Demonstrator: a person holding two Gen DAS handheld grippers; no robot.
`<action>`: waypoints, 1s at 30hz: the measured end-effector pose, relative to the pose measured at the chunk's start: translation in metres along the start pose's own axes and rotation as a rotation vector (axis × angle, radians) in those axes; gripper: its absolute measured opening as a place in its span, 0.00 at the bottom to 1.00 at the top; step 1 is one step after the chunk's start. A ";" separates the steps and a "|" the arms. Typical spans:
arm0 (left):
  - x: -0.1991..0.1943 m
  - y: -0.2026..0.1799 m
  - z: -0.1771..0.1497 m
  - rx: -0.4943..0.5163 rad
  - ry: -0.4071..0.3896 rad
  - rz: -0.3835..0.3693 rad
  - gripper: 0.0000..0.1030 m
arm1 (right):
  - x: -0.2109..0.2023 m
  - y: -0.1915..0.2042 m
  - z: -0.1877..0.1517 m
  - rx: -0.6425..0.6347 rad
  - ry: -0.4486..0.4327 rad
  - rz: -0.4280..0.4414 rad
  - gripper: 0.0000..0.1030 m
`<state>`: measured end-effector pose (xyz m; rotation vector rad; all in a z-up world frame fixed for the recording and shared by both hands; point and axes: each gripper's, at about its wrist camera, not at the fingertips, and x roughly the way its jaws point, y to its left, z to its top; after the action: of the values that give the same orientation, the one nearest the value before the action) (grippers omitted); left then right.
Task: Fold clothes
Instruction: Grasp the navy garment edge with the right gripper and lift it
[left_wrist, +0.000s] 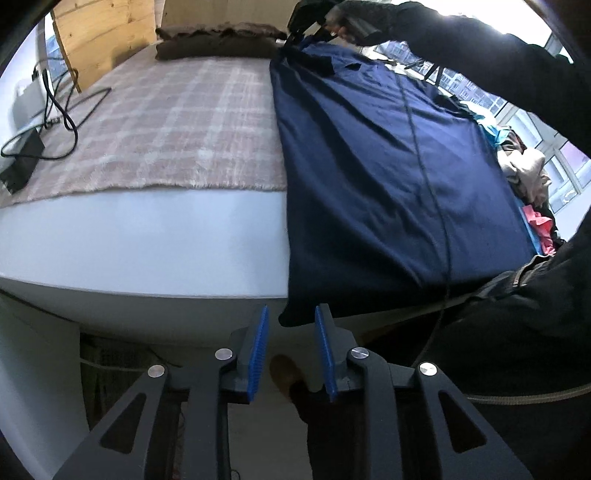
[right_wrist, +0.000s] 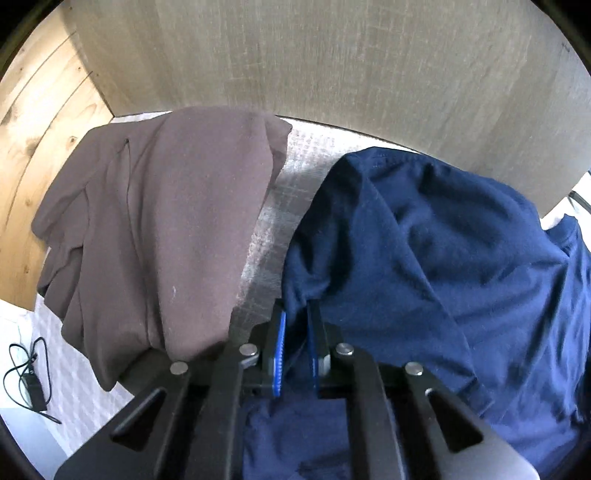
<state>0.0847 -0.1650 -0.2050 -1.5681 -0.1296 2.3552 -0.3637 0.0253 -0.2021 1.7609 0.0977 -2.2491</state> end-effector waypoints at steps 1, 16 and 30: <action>0.003 -0.001 0.001 0.004 0.008 0.004 0.24 | 0.000 -0.003 0.000 0.007 0.003 0.011 0.10; 0.025 0.010 -0.001 -0.016 0.071 -0.036 0.25 | 0.005 0.012 0.005 -0.036 0.001 0.001 0.10; -0.023 -0.026 -0.011 0.020 -0.043 -0.049 0.01 | -0.018 -0.017 -0.007 0.019 -0.055 0.130 0.06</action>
<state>0.1083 -0.1481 -0.1824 -1.4887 -0.1521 2.3462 -0.3579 0.0458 -0.1888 1.6626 -0.0486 -2.2106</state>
